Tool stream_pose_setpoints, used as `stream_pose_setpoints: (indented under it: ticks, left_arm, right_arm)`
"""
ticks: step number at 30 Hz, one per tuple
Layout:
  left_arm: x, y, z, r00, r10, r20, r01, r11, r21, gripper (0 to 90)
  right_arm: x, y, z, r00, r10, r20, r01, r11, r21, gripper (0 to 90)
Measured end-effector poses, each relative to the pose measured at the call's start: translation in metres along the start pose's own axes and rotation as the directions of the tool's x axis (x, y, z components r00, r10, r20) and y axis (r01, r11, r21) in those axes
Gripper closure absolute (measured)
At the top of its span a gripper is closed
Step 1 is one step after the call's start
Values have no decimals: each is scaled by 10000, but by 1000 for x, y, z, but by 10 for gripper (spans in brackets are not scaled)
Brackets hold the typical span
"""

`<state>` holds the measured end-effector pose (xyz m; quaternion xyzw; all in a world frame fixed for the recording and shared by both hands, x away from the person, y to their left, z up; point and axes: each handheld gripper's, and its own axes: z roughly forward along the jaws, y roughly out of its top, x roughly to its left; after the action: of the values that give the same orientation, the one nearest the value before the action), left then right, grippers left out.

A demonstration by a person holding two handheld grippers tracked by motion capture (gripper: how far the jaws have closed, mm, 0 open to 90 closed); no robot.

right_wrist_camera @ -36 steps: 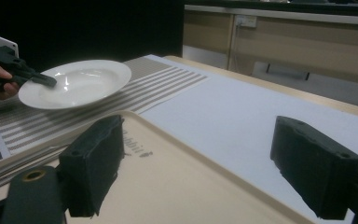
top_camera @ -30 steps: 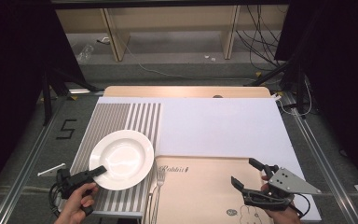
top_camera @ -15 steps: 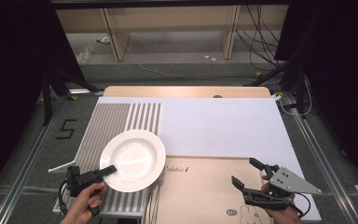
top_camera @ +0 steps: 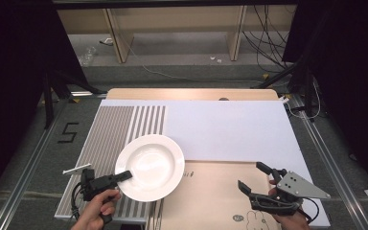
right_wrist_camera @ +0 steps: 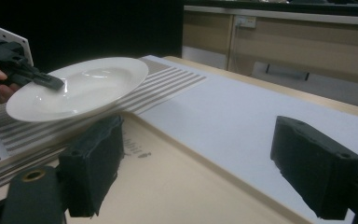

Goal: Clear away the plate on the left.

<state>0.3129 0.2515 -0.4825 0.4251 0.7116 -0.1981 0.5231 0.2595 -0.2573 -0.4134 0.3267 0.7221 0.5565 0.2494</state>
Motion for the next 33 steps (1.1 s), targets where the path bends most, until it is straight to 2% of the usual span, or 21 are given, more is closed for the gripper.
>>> stream_pose_setpoints:
  ticks: [9,16,21,27,33]
  left_arm:
    - [-12,-9,20,9996,279,20,-280,9968,748,804]
    - [-22,-16,35,9985,551,43,-552,9900,1301,804]
    - [-30,-22,47,9952,978,35,-968,9791,1791,803]
    - [-36,-30,60,9952,948,245,-979,9715,2158,803]
    - [-38,-39,72,9941,1046,287,-1085,9625,2488,803]
  right_arm:
    - [0,0,1,10000,12,-33,-12,10000,-9,180]
    - [-1,0,1,10000,35,-30,-35,10000,-13,180]
    - [-1,0,1,10000,49,-29,-49,10000,-43,180]
    - [-1,0,0,10000,62,-32,-62,10000,-67,180]
    - [-1,0,0,10000,25,-39,-26,9999,-104,180]
